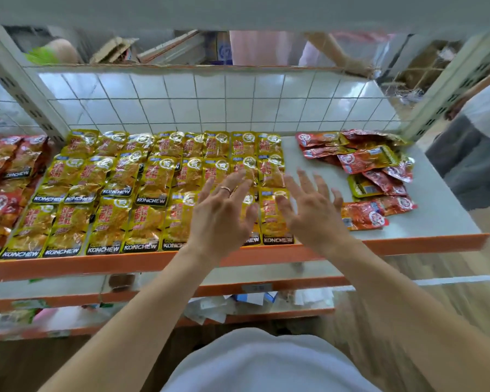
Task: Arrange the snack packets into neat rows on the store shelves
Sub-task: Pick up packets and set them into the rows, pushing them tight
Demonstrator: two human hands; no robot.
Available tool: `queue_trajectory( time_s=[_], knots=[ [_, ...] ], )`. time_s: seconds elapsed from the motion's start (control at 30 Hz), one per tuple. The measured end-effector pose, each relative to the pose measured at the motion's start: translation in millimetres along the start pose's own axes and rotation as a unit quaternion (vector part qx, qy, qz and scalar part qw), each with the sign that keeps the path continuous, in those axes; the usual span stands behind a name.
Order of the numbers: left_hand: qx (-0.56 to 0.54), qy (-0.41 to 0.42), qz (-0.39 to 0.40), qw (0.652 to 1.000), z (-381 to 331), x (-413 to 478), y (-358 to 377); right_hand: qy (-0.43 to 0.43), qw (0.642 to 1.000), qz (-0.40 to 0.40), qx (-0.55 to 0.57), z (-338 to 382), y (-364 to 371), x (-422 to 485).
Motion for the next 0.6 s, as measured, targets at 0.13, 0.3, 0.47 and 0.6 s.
queue_trajectory(
  time_s=[0.13,0.3,0.47,0.6],
  knots=[
    [-0.013,0.021,-0.001,1.000,-39.5,30.7,15.2,0.033,0.999,0.002,-0.009,-51.6,-26.5,21.0],
    [-0.015,0.027,0.026,0.999,-81.5,64.7,33.4,0.040,0.997,0.018,-0.068,-103.1,-58.3,54.8],
    [-0.021,0.027,0.051,0.998,-110.9,79.4,46.1,0.100,0.987,0.080,-0.096,-149.7,-76.8,89.9],
    [-0.031,0.003,0.059,0.998,-120.2,82.7,52.1,0.027,0.991,0.009,-0.131,-160.9,-78.4,90.9]
  ],
)
Point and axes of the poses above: each hand's wrist, its own x-axis towards the middle knuckle, its own y-axis out of the palm, z = x × y, the point moved 3 cm from there along x, towards the middle knuckle, and after that the axes turned 11 degrees about x, right-handed, at the moved point
